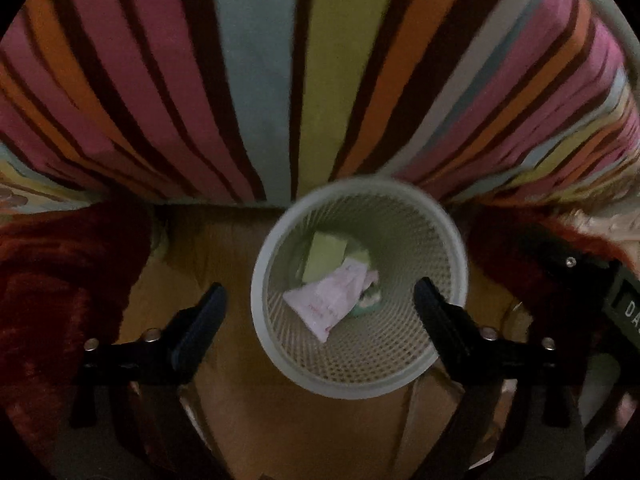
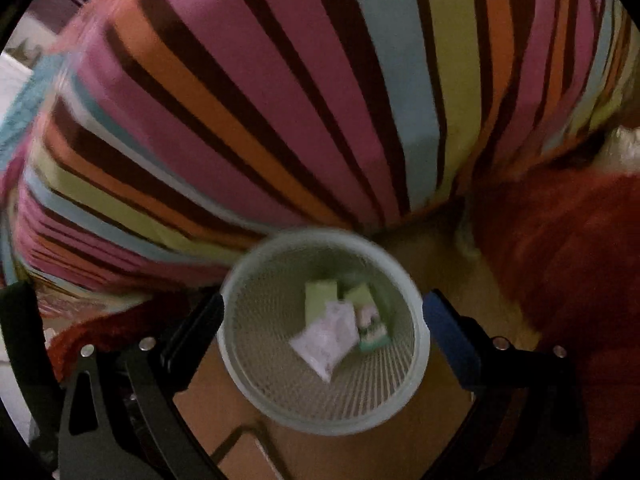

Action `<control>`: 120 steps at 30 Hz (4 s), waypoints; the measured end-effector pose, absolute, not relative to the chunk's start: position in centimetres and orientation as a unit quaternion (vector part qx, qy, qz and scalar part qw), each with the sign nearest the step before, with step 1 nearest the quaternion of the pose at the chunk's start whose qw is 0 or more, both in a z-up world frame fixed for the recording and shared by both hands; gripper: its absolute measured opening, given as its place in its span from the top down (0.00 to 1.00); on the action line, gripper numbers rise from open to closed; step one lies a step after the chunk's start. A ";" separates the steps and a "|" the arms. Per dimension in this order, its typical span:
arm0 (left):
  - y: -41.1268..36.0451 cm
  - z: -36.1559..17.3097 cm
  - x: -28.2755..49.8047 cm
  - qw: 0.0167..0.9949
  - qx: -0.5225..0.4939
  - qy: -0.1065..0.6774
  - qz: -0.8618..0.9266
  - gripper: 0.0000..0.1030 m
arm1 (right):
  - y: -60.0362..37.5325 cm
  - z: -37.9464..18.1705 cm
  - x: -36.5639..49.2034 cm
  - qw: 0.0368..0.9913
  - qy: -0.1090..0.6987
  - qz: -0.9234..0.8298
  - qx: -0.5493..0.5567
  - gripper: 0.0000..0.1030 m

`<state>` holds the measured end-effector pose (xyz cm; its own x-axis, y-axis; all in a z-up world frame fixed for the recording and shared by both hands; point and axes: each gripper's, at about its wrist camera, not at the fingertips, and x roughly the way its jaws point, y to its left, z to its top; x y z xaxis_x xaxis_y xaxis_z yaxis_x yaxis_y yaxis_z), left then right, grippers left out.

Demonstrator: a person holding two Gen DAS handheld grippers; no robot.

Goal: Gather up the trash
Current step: 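Lift both tools from the wastebasket back toward the bed, then grasp a white printed bag with the left tool while the right grasps crumpled paper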

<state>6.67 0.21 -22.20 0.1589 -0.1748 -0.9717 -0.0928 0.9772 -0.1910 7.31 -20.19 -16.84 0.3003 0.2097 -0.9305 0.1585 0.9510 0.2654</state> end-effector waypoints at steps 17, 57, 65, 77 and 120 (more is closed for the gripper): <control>4.1 -8.8 8.9 0.866 -0.134 0.482 -0.010 0.10 | -20.0 -2.6 10.4 0.922 0.383 0.047 0.028 0.07; 3.7 -2.6 36.6 0.884 -0.159 0.439 -0.012 0.10 | -17.6 -2.2 29.3 0.907 0.399 0.135 0.004 0.07; 1.8 -2.4 42.2 0.887 -0.146 0.438 -0.007 0.10 | -17.4 -3.3 31.7 0.904 0.403 0.140 0.000 0.07; -1.1 -3.5 48.4 0.878 -0.148 0.455 -0.009 0.10 | -16.9 -3.7 34.4 0.900 0.410 0.147 -0.012 0.07; 2.1 -1.1 43.0 0.885 -0.123 0.448 0.020 0.35 | -18.1 -1.8 32.7 0.890 0.437 0.123 0.036 0.46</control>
